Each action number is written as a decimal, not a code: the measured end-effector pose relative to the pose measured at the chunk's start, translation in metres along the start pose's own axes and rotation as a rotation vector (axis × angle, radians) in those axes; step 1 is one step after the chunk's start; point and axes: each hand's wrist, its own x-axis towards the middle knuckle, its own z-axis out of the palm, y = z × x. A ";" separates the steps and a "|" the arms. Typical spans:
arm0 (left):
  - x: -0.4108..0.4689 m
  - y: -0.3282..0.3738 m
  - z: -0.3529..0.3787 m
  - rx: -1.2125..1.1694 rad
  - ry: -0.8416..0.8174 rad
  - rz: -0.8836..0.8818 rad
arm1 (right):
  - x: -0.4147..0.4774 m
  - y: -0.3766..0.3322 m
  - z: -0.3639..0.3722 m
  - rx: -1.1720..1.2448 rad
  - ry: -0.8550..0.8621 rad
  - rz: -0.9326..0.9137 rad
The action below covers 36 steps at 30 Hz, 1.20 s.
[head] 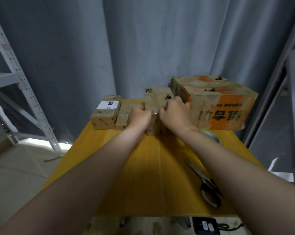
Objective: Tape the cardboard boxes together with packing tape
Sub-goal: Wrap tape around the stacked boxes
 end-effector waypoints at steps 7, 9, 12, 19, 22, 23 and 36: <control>-0.054 0.015 -0.021 -0.073 -0.033 -0.176 | -0.042 -0.011 -0.027 0.181 -0.006 0.137; -0.075 0.021 -0.030 -0.101 -0.045 -0.195 | -0.058 -0.016 -0.040 0.224 -0.002 0.161; -0.107 0.031 -0.046 -0.142 -0.078 -0.221 | -0.080 -0.025 -0.061 0.248 0.011 0.185; -0.170 0.039 -0.114 -0.121 -0.074 -0.207 | -0.120 -0.032 -0.093 0.510 0.005 0.256; -0.192 0.029 -0.134 0.003 -0.117 -0.190 | -0.134 -0.041 -0.084 0.644 -0.037 0.301; -0.199 0.026 -0.135 0.100 -0.140 -0.169 | -0.139 -0.043 -0.079 0.657 -0.061 0.311; -0.143 0.007 -0.126 0.170 0.040 -0.026 | -0.124 -0.027 -0.049 0.642 -0.190 0.215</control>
